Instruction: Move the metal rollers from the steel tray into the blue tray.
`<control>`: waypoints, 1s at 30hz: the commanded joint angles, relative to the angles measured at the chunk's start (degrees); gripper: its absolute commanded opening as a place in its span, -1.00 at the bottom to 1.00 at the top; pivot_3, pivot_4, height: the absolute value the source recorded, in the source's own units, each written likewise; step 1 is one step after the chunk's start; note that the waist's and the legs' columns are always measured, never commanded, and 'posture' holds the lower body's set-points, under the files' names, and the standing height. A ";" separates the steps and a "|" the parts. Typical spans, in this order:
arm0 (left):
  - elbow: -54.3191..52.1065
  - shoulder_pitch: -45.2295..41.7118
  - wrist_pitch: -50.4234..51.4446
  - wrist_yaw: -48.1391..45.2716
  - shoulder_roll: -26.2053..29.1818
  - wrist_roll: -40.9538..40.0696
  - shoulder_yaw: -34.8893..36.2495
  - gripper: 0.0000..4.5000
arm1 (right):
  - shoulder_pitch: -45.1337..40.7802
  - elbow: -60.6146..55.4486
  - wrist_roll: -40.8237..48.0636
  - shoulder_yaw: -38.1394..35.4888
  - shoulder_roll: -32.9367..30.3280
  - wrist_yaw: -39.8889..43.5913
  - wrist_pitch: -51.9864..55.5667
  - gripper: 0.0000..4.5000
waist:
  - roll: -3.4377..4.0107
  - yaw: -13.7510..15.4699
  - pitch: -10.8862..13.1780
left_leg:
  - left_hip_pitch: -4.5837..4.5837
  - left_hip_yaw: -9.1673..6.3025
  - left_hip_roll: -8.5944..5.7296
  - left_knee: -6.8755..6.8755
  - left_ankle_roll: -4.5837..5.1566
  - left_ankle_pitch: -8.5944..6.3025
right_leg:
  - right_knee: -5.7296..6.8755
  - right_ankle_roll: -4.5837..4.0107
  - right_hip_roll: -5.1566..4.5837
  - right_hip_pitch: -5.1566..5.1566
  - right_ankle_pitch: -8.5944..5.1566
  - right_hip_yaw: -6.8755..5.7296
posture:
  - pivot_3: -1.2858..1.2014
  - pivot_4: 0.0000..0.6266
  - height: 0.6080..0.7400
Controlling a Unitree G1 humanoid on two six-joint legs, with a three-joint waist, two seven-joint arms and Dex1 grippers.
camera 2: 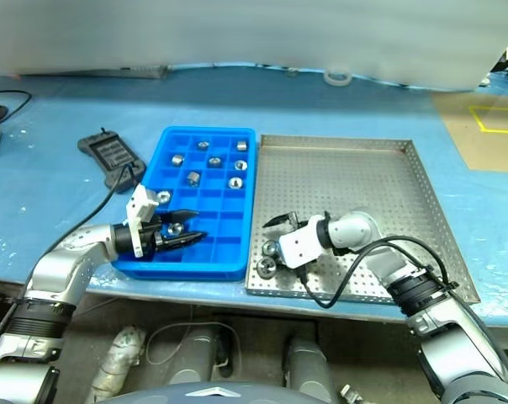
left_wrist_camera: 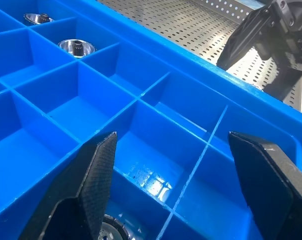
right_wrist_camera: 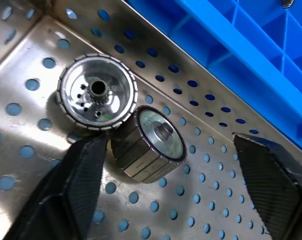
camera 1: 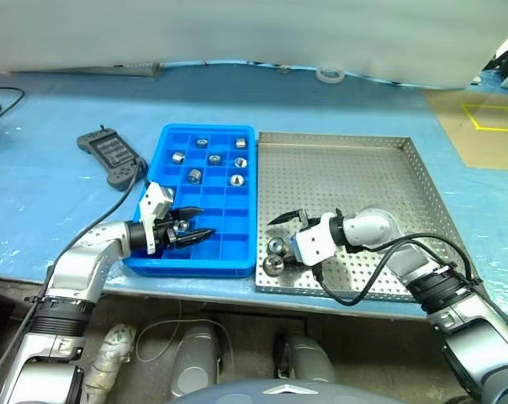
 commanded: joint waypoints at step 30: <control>6.87 -5.15 -0.78 -0.93 -2.84 0.16 -1.16 0.65 | 4.25 -4.61 8.40 -11.26 -6.64 -1.01 14.39 -0.65 | 0.07 0.08 -0.04 | 0.04 0.01 -0.03 -0.04 -0.01 0.00 | -0.07 0.00 -0.01 0.05 0.00 0.05 | -0.01 -0.52 1.00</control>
